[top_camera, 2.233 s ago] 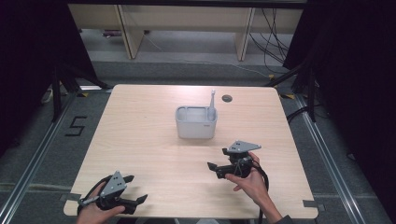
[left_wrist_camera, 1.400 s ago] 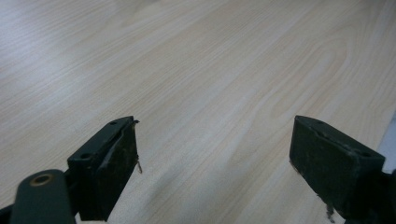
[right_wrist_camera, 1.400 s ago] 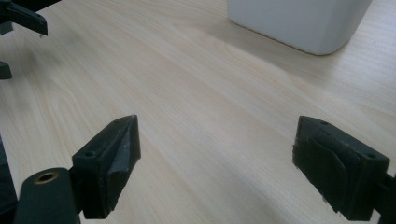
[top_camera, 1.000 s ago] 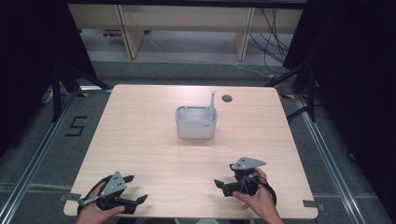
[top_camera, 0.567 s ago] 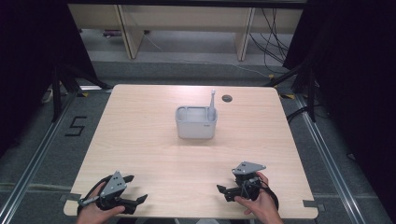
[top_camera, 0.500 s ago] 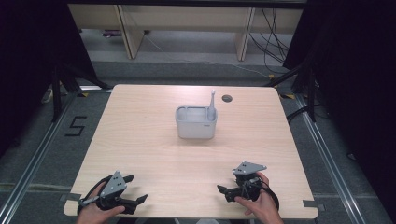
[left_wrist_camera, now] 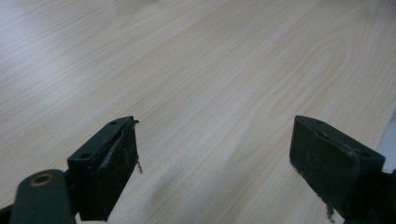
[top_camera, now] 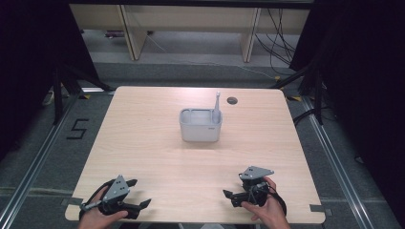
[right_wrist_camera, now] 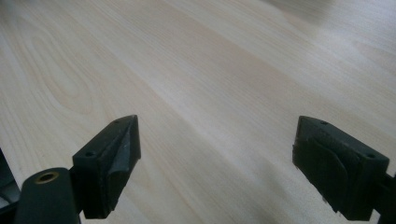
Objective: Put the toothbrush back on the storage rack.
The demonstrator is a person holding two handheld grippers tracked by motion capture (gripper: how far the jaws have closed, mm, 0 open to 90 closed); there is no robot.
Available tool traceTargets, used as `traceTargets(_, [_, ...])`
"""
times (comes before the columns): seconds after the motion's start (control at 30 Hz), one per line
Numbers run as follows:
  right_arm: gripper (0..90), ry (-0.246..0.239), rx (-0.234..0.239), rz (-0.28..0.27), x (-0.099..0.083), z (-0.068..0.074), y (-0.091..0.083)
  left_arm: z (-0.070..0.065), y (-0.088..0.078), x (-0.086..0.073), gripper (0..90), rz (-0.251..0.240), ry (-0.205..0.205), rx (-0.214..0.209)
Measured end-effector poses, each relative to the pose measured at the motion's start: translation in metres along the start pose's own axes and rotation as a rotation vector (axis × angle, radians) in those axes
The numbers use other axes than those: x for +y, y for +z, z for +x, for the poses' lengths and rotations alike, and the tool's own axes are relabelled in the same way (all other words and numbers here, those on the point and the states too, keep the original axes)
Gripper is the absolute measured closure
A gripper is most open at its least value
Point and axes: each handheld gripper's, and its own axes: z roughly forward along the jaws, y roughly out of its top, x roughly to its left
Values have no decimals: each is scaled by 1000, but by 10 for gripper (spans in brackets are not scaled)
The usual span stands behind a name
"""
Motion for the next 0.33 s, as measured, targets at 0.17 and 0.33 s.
traceTargets(0.17, [161, 4, 6, 0, 1, 0, 0, 0, 0, 0, 147, 0, 1, 0])
traceTargets(0.33, [161, -6, 5, -2, 1, 0, 0, 0, 0, 0, 147, 2, -2, -6])
